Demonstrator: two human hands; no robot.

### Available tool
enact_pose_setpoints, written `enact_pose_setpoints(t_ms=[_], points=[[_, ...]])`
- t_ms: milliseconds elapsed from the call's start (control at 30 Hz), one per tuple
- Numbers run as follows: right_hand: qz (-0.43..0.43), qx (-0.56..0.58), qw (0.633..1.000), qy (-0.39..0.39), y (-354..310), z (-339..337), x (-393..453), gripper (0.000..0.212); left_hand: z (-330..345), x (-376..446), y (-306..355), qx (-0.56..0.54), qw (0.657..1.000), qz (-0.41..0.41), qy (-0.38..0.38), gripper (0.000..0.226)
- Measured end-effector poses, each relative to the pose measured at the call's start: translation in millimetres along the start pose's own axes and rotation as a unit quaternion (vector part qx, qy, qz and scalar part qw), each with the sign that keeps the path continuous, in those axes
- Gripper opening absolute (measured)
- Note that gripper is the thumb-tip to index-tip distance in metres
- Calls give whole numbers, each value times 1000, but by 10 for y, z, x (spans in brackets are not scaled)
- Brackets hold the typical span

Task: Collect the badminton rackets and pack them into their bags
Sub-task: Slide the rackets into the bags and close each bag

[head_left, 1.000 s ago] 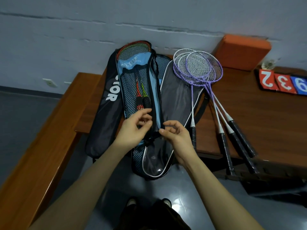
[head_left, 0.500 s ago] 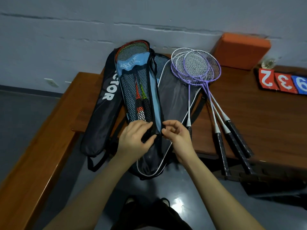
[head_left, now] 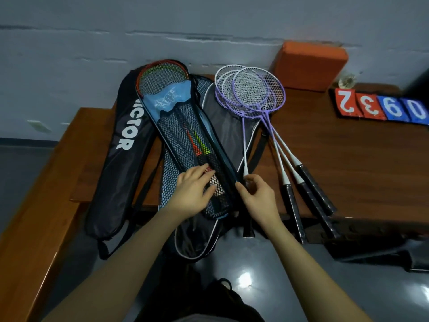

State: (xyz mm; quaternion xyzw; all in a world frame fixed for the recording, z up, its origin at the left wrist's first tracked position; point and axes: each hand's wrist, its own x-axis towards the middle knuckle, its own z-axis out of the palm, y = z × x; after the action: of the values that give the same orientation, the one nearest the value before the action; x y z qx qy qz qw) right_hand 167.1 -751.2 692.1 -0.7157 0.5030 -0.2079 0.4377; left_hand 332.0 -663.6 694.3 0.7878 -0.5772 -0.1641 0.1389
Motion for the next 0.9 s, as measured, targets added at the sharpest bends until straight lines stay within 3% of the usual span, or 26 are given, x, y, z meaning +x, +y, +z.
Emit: enact_pose_setpoints(t_ms=[300, 533, 900], points=[[-44, -235, 971, 13, -299, 605, 733, 39, -327, 768, -732, 27, 999, -4, -47, 51], [-29, -277, 960, 13, -731, 1222, 1610, 41, -734, 1523, -1457, -12, 1000, 19, -19, 51], [14, -323, 944, 61, -833, 1831, 2209, 36, -601, 2206, -1831, 84, 993, 25, -81, 54]])
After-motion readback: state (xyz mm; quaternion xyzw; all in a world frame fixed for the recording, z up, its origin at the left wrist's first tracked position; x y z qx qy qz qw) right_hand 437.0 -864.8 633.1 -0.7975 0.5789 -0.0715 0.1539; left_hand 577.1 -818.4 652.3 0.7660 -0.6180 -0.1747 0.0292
